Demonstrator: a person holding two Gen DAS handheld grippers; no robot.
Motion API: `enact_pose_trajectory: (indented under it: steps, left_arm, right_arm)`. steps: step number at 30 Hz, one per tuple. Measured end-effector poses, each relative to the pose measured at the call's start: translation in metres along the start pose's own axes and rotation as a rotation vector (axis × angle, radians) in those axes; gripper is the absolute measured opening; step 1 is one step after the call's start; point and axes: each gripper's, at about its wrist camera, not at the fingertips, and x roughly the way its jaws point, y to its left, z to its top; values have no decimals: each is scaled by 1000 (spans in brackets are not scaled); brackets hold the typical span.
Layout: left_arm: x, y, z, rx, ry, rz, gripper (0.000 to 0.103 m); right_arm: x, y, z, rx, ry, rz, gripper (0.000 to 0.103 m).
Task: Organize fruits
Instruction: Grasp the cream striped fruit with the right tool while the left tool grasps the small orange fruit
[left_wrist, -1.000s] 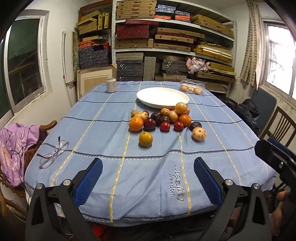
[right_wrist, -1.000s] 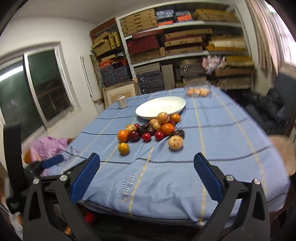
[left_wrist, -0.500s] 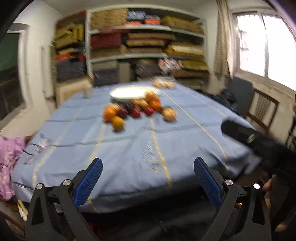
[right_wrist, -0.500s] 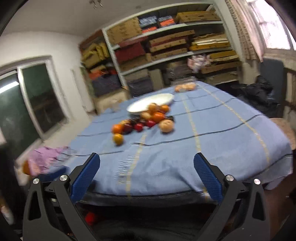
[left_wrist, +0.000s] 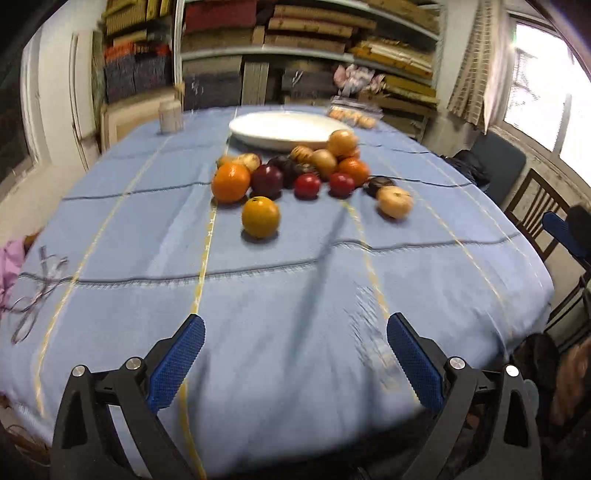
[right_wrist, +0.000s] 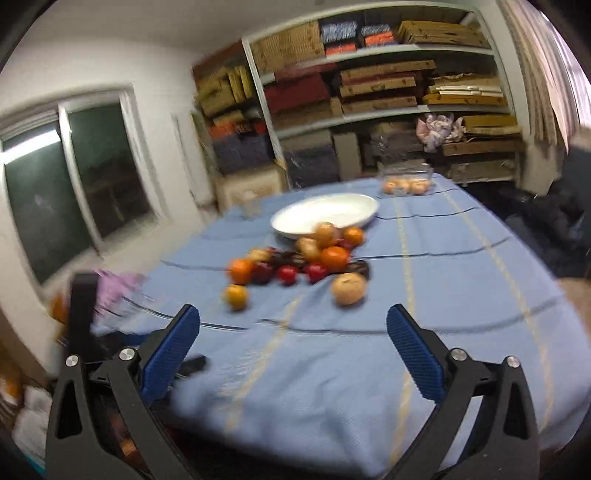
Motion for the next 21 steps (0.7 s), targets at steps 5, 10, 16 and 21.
enact_pose_trajectory:
  steps: [5, 10, 16, 21]
  left_arm:
    - [32, 18, 32, -6, 46, 27, 99]
    - [60, 29, 56, -5, 100, -3, 99]
    - [85, 33, 65, 2, 143, -28, 98]
    - [92, 31, 72, 15, 159, -50, 90]
  right_arm:
    - [66, -14, 12, -87, 123, -100, 99]
    - [124, -37, 18, -83, 224, -87, 99]
    - [166, -37, 24, -130, 307, -69, 81]
    - [190, -43, 24, -88, 369, -35, 68]
